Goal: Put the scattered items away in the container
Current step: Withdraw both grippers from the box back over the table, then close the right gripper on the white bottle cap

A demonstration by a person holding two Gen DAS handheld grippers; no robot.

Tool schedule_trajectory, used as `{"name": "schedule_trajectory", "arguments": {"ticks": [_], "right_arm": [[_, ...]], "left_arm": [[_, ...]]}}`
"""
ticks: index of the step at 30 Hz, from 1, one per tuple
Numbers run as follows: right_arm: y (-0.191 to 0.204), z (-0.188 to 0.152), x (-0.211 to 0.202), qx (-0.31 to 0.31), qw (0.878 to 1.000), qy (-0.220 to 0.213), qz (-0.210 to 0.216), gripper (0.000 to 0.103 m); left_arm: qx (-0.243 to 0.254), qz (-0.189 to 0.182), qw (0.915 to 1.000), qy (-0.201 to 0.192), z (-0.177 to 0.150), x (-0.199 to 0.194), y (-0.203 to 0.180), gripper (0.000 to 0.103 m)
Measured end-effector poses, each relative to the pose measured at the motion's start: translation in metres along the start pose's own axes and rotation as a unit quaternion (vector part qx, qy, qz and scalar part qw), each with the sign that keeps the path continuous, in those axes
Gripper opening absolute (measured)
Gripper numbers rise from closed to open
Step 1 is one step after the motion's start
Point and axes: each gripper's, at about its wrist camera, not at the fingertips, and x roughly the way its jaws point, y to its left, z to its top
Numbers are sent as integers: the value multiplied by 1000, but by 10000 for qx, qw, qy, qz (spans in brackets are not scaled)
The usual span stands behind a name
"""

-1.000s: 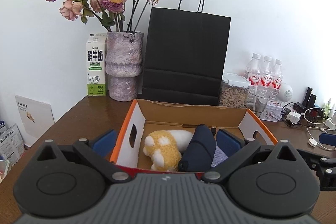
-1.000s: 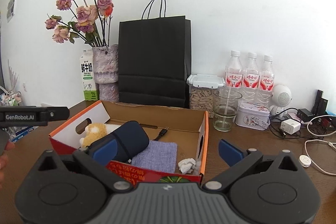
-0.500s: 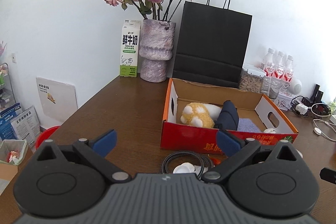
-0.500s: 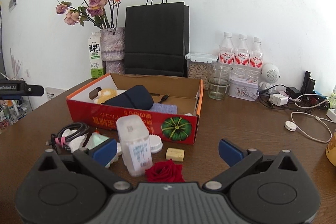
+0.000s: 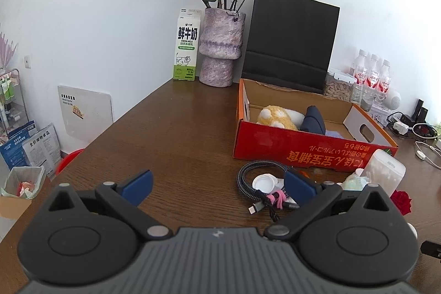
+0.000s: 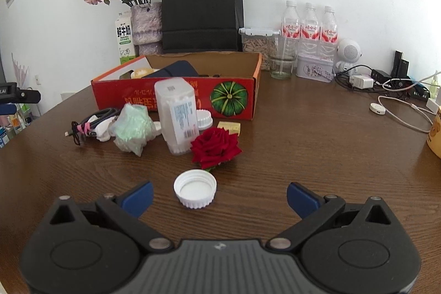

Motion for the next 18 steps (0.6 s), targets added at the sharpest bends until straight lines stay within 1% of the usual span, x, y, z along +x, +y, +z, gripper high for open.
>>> {"name": "schedule_trajectory", "arguments": {"ticks": [5,9,11,13,17,18], "right_arm": [[0,-7,12,17,9998,213,-62,103],[5,-5,20,7,9997,239,-47,103],[10,-2,24,-72,9997,239,-36,101],[15,2,28,-133,9996,236,-23,88],[20,7,34,-118,9996,245,4,74],[21,7,36,-119,9996,266,25,63]], "left_arm": [[30,-14,9999,123,-11,3,4,103],[29,-8,9998,220,-16,8,6,103],[16,-35,9997,243,-18,9,7,103],[6,-77,9997,244,-19,10,6,103],[10,-152,9995,288,-22,13,3,103],[13,-165,9994,289,-23,13,3,103]]}}
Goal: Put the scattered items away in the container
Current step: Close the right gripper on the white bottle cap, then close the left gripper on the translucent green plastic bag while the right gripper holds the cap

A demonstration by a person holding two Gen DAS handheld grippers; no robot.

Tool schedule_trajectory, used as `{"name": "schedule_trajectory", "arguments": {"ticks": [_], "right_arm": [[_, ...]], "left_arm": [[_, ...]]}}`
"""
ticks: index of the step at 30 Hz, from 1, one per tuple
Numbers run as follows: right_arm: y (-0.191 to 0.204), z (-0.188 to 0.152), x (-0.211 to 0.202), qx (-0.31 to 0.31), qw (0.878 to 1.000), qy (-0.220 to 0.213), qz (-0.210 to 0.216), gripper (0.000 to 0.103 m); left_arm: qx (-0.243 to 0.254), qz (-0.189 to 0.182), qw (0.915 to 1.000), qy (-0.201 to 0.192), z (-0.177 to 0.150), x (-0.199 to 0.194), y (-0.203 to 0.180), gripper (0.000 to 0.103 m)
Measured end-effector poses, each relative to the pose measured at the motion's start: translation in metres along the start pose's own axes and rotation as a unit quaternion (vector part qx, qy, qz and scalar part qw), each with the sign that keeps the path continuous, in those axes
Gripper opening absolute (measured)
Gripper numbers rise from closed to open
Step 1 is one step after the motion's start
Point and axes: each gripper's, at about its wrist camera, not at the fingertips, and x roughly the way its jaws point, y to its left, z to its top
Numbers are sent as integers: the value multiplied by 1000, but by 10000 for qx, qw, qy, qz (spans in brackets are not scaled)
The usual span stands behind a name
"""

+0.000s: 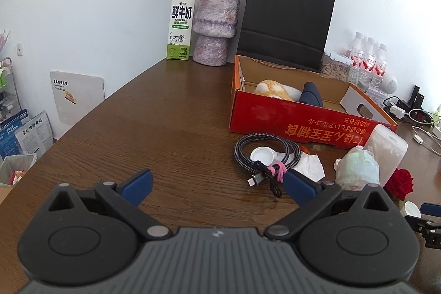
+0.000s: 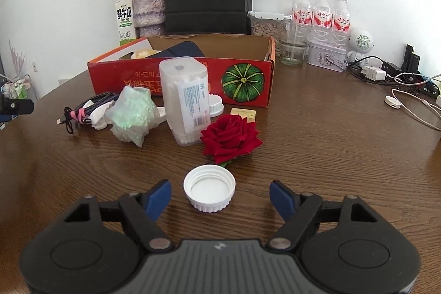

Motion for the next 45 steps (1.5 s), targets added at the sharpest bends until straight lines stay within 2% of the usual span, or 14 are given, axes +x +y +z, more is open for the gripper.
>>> {"name": "schedule_trajectory", "arguments": {"ticks": [1,4,14,27,35,45], "right_arm": [[1,0,1,7,10000,23,14,51],[2,0,1,-46,10000,-10,52,39],[1,-1,-7,-77,9997,-203,94,39],[-17,15,-19,27,9983,-586,3,39],[-21,25,-14,70,9976,-693,42,39],[-26,26,-6,175,9976,-675,38,39]], "left_arm": [[5,-12,10000,0,0,0,-1,103],[36,-46,10000,-9,-1,1,-3,103],[104,-182,9998,-32,1,3,-18,103],[516,-745,9959,-10,8,15,-84,103],[781,-951,9921,245,5,41,-123,103],[757,-1018,9893,720,4,81,-141,103]]}}
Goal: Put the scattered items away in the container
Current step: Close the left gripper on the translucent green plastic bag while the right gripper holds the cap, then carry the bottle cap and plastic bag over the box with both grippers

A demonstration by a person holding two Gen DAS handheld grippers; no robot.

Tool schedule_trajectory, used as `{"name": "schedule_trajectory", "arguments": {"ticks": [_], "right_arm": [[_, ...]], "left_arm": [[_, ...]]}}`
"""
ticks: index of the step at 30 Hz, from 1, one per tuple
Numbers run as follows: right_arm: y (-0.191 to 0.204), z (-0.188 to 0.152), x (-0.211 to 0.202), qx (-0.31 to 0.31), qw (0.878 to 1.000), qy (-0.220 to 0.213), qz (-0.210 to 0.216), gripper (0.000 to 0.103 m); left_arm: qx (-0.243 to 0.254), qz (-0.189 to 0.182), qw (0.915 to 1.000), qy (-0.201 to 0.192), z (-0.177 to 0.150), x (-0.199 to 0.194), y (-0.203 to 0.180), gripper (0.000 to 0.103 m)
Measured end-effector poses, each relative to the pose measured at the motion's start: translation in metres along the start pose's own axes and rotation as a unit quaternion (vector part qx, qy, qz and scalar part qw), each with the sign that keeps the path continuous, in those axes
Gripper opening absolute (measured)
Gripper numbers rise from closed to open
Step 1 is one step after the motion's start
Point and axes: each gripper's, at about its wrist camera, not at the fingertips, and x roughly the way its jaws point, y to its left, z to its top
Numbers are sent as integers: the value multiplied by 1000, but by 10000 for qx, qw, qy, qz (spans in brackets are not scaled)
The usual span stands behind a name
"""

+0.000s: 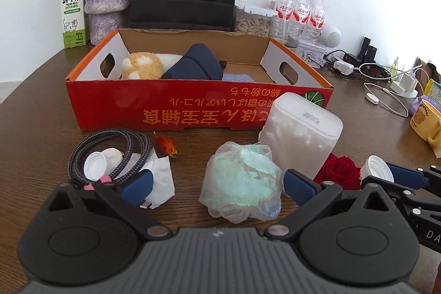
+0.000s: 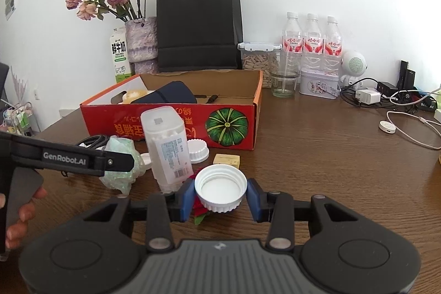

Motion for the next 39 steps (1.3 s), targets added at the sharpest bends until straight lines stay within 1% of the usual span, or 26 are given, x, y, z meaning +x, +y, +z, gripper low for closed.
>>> {"name": "schedule_trajectory", "arguments": {"ticks": [2,3,5,7,9,10,11,12,17,27,34,39], "right_arm": [[0,0,2,8,10000,13,11,39],[0,0,3,9,10000,20,13,39],[0,0,5,9,10000,37,25,39],[1,0,6,5,10000,51,36,39],[2,0,7,-3,10000,50,46,39],[2,0,7,-7,10000,50,50,39],[3,0,7,-9,10000,52,48,39],[3,0,8,-10,10000,52,47,39],[4,1,8,-18,10000,43,41,39],[10,14,4,-82,9999,-130,55,39],[7,42,5,-87,9992,-392,21,39],[8,68,16,-136,9983,-570,38,39]], "left_arm": [[1,-23,10000,37,0,3,0,103],[22,-36,10000,43,0,4,0,101],[55,-82,9999,71,1,5,-1,89],[20,-88,9999,108,0,6,-1,88],[6,-100,9999,130,0,8,-1,81],[2,-119,9998,147,0,8,-1,68],[5,-128,9998,170,-1,8,-1,50],[22,-134,9997,188,-1,9,-1,46],[79,-165,9998,94,-2,2,-3,43],[157,-147,9994,-272,9,-22,2,43],[116,-28,9983,-572,32,-35,12,43],[68,0,9968,-800,53,-35,17,43]]}}
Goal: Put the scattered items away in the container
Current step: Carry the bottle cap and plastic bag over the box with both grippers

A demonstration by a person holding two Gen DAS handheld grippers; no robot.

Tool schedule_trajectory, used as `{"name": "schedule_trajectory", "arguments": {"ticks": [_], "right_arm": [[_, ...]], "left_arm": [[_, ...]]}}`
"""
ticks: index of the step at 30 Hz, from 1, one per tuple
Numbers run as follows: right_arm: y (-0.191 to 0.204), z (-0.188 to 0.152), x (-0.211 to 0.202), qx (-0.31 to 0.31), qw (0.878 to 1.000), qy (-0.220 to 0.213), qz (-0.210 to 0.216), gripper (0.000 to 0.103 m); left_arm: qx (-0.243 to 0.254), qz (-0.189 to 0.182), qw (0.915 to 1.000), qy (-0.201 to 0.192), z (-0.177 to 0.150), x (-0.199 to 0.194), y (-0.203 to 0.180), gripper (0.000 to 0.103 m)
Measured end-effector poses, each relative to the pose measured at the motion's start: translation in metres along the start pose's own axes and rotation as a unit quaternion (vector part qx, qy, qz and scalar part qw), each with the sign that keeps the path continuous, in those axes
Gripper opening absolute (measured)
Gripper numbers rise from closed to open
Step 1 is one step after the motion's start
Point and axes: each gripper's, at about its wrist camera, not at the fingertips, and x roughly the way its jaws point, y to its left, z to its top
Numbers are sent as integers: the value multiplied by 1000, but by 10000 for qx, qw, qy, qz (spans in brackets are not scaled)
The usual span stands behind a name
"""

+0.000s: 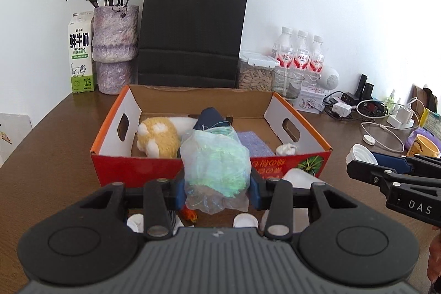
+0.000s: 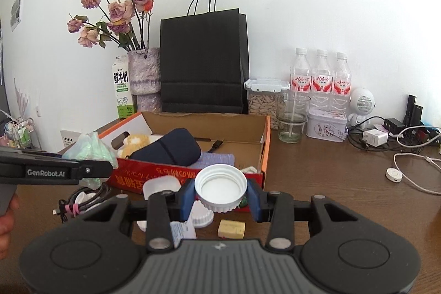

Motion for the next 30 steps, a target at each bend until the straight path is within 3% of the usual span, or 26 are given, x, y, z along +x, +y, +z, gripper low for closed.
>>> {"name": "schedule_trajectory", "arguments": {"ticks": [16,30], "right_arm": [[8,42,92,-269,9995,63,164,39],[-8,38,154,-138,9989,431,135,39]], "left_arm": [[34,-206,9996,-201,42,71,-4,43],[43,26,10000,-56,51,132,-2,44]]}}
